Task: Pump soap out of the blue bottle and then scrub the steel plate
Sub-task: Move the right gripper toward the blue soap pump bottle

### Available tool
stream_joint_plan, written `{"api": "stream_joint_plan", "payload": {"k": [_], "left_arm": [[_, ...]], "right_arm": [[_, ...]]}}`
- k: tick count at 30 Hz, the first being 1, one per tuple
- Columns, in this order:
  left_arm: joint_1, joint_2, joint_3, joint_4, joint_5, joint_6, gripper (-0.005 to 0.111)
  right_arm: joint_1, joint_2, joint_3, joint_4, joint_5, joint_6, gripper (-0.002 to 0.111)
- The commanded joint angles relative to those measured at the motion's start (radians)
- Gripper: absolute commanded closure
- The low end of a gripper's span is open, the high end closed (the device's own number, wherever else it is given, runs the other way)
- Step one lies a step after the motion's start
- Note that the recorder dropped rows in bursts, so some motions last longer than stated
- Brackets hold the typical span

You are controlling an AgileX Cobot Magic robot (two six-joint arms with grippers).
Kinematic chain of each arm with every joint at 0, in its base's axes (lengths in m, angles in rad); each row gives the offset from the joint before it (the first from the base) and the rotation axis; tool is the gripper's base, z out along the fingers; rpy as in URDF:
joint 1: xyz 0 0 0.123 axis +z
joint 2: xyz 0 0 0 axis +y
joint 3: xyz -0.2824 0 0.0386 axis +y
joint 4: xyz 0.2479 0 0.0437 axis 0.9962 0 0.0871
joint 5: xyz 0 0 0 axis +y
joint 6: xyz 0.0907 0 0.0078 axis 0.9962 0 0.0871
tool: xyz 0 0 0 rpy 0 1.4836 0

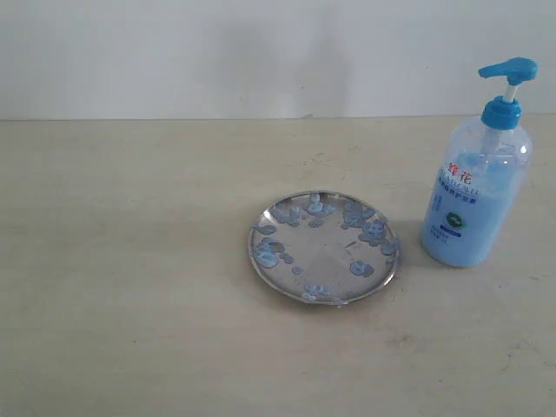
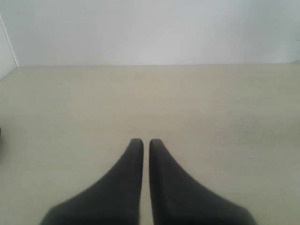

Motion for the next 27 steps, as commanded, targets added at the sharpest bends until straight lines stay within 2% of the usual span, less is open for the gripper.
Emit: {"api": "stream_joint_plan", "payload": {"k": [1,4,7,9,12,14,15,16,17,18,19,20,22,24,25,27], "left_arm": [[0.002,-0.002,-0.002,0.003,-0.009,0.002,0.102],[0.002,-0.002,-0.002,0.003,-0.009,0.002,0.102],[0.002,-0.002,-0.002,0.003,-0.009,0.002,0.102],[0.002,-0.002,-0.002,0.003,-0.009,0.002,0.102],[0.002,-0.002,-0.002,0.003,-0.009,0.002,0.102],[0.002,-0.002,-0.002,0.003,-0.009,0.002,0.102],[0.002,-0.002,-0.002,0.003,-0.009,0.002,0.102],[0.002,-0.002,-0.002,0.003,-0.009,0.002,0.102],[0.002,-0.002,-0.002,0.003,-0.009,0.002,0.102],[0.002,-0.002,-0.002,0.003,-0.009,0.002,0.102],[0.002,-0.002,-0.002,0.003,-0.009,0.002,0.102],[0.002,-0.002,-0.002,0.003,-0.009,0.002,0.102],[0.002,-0.002,-0.002,0.003,-0.009,0.002,0.102],[0.002,-0.002,-0.002,0.003,-0.009,0.002,0.102],[0.002,-0.002,-0.002,0.003,-0.009,0.002,0.102],[0.002,-0.002,-0.002,0.003,-0.009,0.002,0.102]], "right_arm": [[-0.001,-0.005,-0.002,0.085,-0.197,0.056,0.108],[-0.001,-0.005,-0.002,0.315,-0.397,0.291,0.108],[-0.001,-0.005,-0.002,0.432,-0.557,0.452,0.108],[-0.001,-0.005,-0.002,0.44,-0.618,0.466,0.108],[-0.001,-0.005,-0.002,0.44,-0.693,0.382,0.108],[-0.001,0.009,-0.002,0.395,-0.737,0.308,0.108],[-0.001,0.075,-0.082,0.204,-0.605,0.206,0.106],[0.0,0.118,-0.125,0.044,-0.524,0.199,0.103],[0.0,0.262,-0.199,-0.244,-0.405,0.285,0.095],[0.0,0.347,-0.211,-0.315,-0.41,0.33,0.091],[0.0,0.514,-0.213,-0.396,-0.495,0.346,0.081],[0.0,0.576,-0.213,-0.422,-0.545,0.346,0.077],[0.0,0.789,-0.213,-0.494,-0.703,0.323,0.053],[0.0,0.924,-0.213,-0.492,-0.765,0.255,0.026],[0.0,0.976,-0.213,-0.486,-0.799,0.216,0.016],[0.0,1.068,-0.213,-0.481,-0.903,0.192,0.009]]}}
